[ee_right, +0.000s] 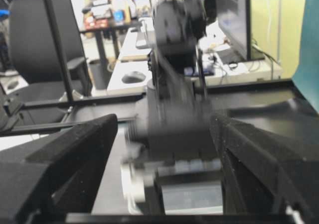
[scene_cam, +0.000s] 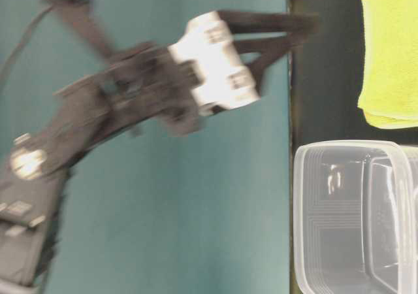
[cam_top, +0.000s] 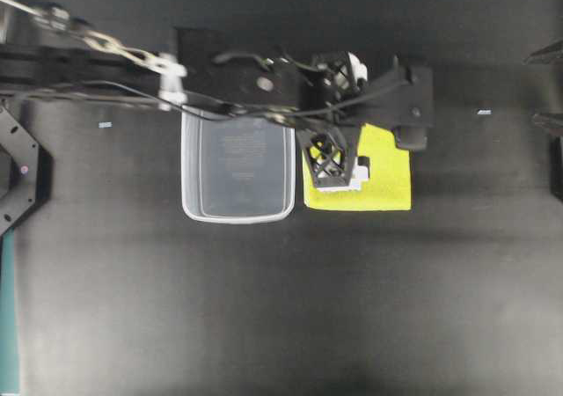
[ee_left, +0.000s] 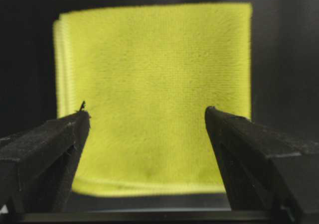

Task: Place the yellow towel into the container with the left arm.
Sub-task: 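Lower the open left gripper onto the yellow towel's near edge, then close the left gripper on the yellow towel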

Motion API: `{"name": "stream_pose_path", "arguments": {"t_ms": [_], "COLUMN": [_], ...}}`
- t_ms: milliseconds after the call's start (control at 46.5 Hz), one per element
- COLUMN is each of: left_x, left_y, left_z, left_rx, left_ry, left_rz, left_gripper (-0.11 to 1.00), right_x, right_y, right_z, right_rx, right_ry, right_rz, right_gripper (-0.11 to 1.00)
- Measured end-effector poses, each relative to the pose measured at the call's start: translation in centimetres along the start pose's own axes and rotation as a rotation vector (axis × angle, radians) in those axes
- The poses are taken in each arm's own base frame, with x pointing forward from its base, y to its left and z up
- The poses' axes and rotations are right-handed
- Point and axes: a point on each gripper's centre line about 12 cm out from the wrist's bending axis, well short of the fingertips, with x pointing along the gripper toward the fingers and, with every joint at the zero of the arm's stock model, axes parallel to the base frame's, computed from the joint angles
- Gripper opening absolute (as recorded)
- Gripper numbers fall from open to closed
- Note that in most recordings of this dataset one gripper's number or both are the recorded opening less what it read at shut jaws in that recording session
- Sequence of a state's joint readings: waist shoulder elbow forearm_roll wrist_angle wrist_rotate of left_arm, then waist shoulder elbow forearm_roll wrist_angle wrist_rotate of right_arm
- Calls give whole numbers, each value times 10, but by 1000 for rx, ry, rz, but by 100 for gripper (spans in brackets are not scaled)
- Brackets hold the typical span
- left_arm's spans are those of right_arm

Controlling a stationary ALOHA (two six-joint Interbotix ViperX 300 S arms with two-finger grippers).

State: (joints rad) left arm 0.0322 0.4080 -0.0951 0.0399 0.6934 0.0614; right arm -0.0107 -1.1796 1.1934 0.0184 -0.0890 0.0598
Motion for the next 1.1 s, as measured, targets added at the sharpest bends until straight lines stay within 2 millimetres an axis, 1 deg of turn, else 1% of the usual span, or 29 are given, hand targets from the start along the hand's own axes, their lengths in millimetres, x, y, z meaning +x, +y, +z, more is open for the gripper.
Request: {"name": "stream_pose_path", "arguments": {"t_ms": [151,280,409,581,646,689,753,775,904,969,990,1098], "left_x": [39,63,76,83,83,83,83,83,82,81,81,74], "left_y": [-3,-5,-5,-7,-9,-10,-14,-16,-29,-34,-35,-34], "left_z": [-17,-26,-30,-30,-30,-30,-30,-30,-28,-28,-28,-24], "left_rx": [4,6,7,11,14,17,20,24,35,42,44,54], "left_ry": [64,65,59,53,53,54,61,61,59,62,63,51], "left_rz": [-6,-9,-9,-10,-12,-14,-17,-19,-31,-36,-37,-36], "left_gripper": [90,90,90,89,85,80,67,59,23,8,7,7], "right_x": [-1,-2,-3,-5,-6,-6,-6,-6,-7,-8,-9,-11], "right_y": [0,0,0,0,0,0,0,0,0,0,0,0], "right_z": [1,2,3,1,0,0,0,0,2,3,2,5], "right_rx": [6,31,57,60,61,61,60,63,66,66,64,66], "right_ry": [-6,-11,-14,4,9,12,12,14,8,2,2,-11], "right_rz": [0,1,0,-1,0,-1,-2,-2,0,1,1,1], "right_gripper": [73,73,73,73,73,73,73,73,73,73,73,73]}}
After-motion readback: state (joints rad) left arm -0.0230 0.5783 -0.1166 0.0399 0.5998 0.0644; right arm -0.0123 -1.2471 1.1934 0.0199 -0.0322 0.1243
